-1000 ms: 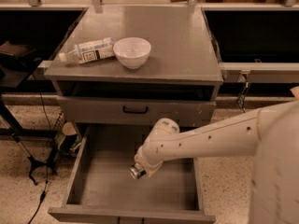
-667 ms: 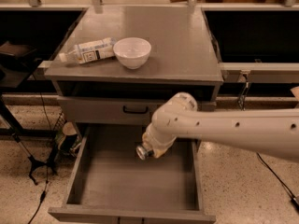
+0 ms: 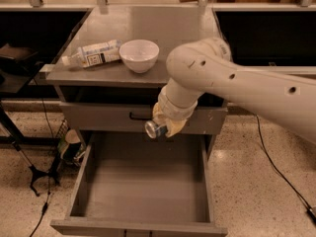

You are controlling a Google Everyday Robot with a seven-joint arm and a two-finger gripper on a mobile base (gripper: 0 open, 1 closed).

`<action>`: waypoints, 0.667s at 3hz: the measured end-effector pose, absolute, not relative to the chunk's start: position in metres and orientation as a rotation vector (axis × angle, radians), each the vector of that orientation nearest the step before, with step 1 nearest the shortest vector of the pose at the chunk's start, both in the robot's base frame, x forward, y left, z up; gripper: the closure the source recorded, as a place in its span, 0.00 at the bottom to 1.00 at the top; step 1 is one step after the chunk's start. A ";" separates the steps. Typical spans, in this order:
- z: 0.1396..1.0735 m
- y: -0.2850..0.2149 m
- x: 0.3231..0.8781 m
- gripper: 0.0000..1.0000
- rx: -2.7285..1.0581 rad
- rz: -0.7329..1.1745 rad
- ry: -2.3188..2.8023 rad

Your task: Pick redbull can from middle drawer and place on counter

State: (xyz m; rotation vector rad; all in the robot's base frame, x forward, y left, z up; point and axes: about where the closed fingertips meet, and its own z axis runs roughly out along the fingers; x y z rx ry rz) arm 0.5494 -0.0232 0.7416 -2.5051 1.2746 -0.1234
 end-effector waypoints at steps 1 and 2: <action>0.800 -0.037 0.546 1.00 -2.505 -0.123 1.345; 0.851 -0.046 0.558 1.00 -2.439 -0.159 1.434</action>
Offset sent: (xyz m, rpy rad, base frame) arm 0.0245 -0.0352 0.1742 0.0029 -0.0224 -0.2279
